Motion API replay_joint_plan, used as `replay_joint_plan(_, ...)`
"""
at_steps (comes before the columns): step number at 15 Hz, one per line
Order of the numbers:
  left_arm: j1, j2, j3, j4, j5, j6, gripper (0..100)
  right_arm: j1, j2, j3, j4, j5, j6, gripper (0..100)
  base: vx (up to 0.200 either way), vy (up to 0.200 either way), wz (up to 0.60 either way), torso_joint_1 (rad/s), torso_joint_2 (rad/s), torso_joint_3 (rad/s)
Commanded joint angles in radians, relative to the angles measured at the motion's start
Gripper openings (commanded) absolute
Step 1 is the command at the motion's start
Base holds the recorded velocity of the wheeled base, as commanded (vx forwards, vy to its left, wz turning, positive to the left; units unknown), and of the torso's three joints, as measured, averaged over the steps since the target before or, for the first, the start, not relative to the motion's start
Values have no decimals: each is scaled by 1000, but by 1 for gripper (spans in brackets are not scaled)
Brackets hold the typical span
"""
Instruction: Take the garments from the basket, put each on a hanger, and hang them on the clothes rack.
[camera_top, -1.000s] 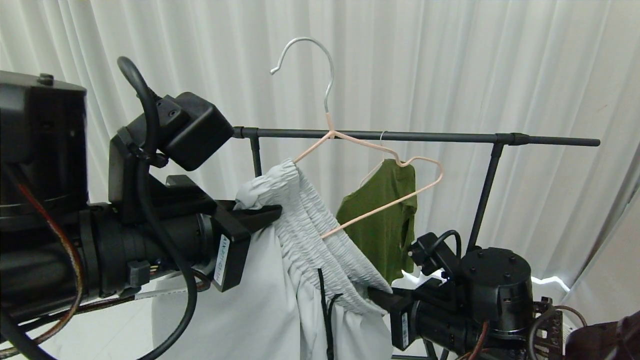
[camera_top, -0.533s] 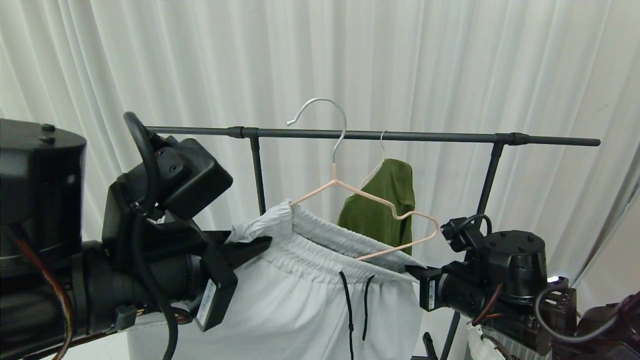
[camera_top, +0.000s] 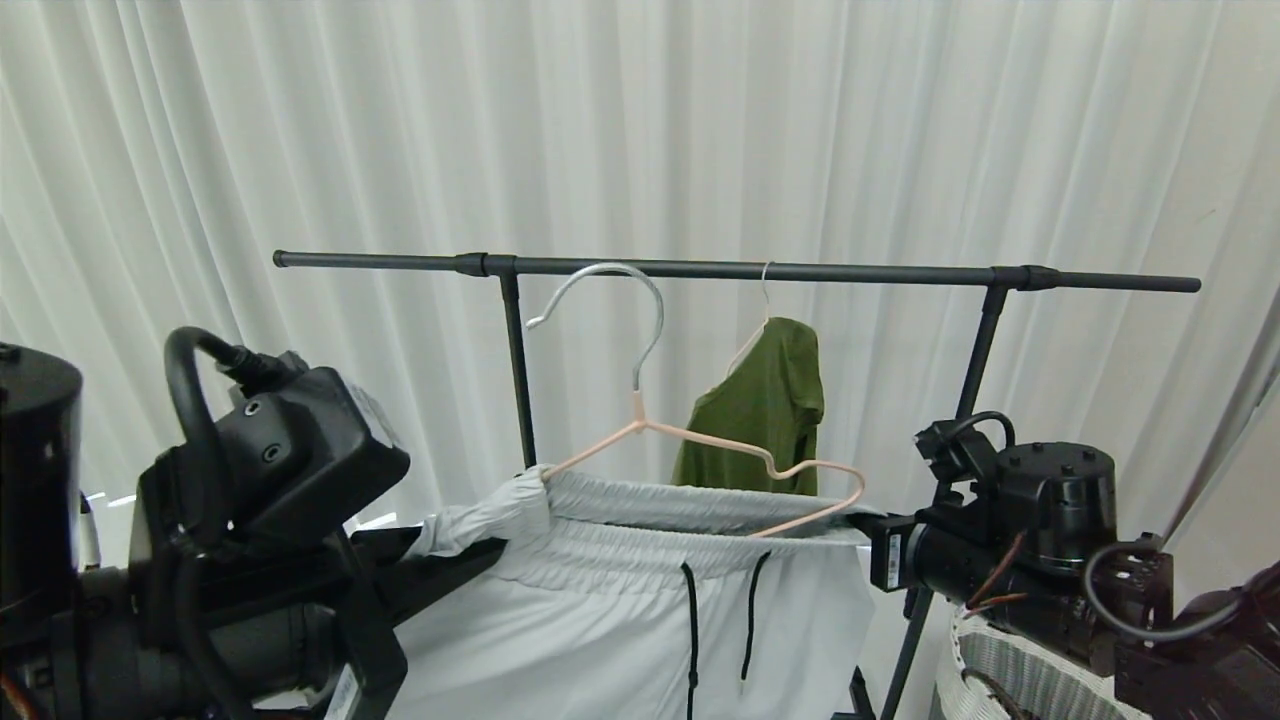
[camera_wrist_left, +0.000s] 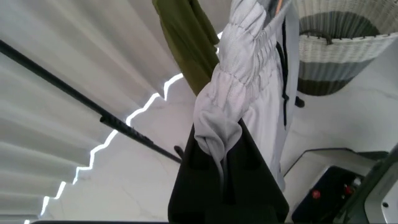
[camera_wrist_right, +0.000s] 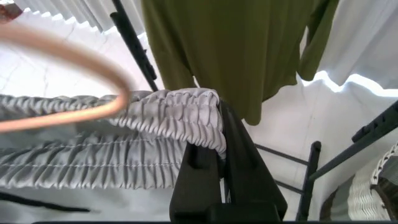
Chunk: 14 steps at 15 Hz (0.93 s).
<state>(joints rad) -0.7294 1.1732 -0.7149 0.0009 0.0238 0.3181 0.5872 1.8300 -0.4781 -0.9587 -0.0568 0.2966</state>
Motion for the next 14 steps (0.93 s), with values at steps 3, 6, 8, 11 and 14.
replay_joint_plan(3, -1, -70, 101, 4, -31, 87, 0, -27, -32, 3, 5, 80, -25, 0, 0, 0, 0, 0, 0, 0)
replay_joint_plan(6, 4, -70, 160, 4, -65, 174, 0, -46, -44, -2, 48, 120, -82, 0, 0, 0, 0, 0, 0, 0)
replay_joint_plan(8, 11, -6, 183, -1, -50, 185, 0, -35, -98, -19, 155, 138, -111, 0, 0, 0, 0, 0, 0, 0)
replay_joint_plan(11, 22, 79, 180, -2, 44, 187, 0, 17, -192, -93, 328, 146, -136, 0, 0, 0, 0, 0, 0, 0)
replay_joint_plan(14, 24, 123, 176, -36, 53, 180, 0, 68, -255, -120, 430, 146, -137, 0, 0, 0, 0, 0, 0, 0)
